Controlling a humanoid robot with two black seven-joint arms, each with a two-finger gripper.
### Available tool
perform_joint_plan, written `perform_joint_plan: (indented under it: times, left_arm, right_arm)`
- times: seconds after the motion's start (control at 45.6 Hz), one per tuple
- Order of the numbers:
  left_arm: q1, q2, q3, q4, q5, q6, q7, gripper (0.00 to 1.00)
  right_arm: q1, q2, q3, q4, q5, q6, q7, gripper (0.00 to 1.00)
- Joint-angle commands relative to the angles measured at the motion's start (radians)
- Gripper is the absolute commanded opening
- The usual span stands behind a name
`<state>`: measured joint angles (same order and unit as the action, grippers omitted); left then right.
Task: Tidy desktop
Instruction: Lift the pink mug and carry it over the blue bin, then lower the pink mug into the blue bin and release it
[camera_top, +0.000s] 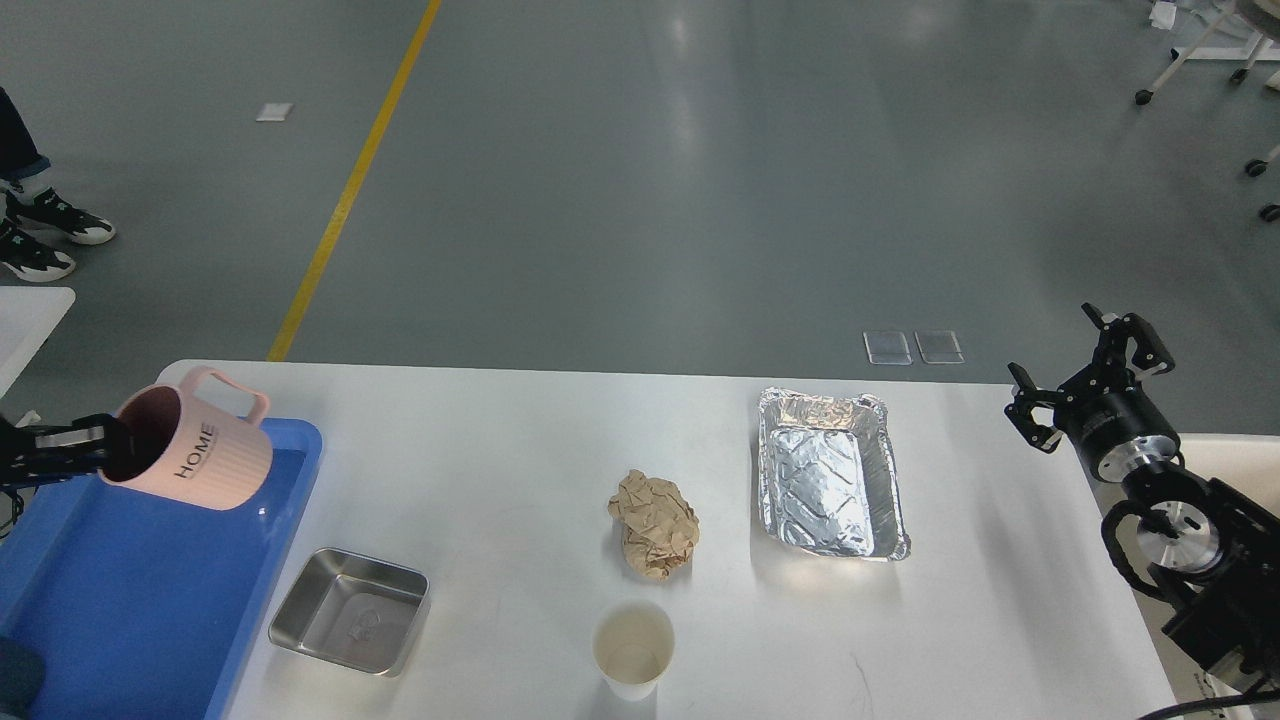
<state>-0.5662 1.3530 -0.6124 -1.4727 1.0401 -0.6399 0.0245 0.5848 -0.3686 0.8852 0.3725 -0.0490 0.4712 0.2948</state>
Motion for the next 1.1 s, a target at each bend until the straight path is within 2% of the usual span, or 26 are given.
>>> perform_joint_plan:
  times: [0.0,0.066,0.153,0.219,0.285,0.329,0.46,0.679,1.074]
  left_arm:
    - [0.002,0.139,-0.029,-0.005,-0.054,-0.086,-0.061,0.00]
    - [0.002,0.211,-0.029,0.005,-0.054,-0.098,-0.132,0.00]
    - [0.003,0.290,-0.018,0.021,-0.054,-0.089,-0.270,0.00]
    - [0.003,0.324,-0.004,0.040,-0.052,-0.077,-0.351,0.00]
    - [0.003,0.339,0.026,0.052,-0.049,-0.040,-0.406,0.00]
    - [0.003,0.345,0.052,0.052,-0.048,0.009,-0.426,0.00]
    - [0.003,0.353,0.147,0.052,-0.045,0.178,-0.437,0.00]
    - [0.003,0.348,0.235,0.049,-0.015,0.267,-0.437,0.00]
    - [0.020,0.351,0.399,0.029,0.034,0.241,-0.423,0.00]
  right_arm:
    - [0.003,-0.001,0.000,-0.004,0.000,0.000,-0.002,1.00]
    - [0.003,-0.003,0.000,-0.006,0.000,0.000,-0.002,1.00]
    - [0.003,-0.006,0.000,-0.006,0.000,0.000,-0.002,1.00]
    - [0.003,-0.009,0.000,-0.006,0.000,0.000,-0.003,1.00]
    - [0.003,-0.007,-0.002,-0.006,0.000,0.000,-0.003,1.00]
    - [0.003,-0.007,-0.002,-0.006,0.000,0.000,-0.003,1.00]
    - [0.003,-0.009,-0.002,-0.006,0.000,0.000,-0.005,1.00]
    - [0.003,-0.009,-0.002,-0.004,0.000,0.000,-0.005,1.00]
    - [0.000,-0.009,-0.002,-0.004,0.000,0.000,-0.005,1.00]
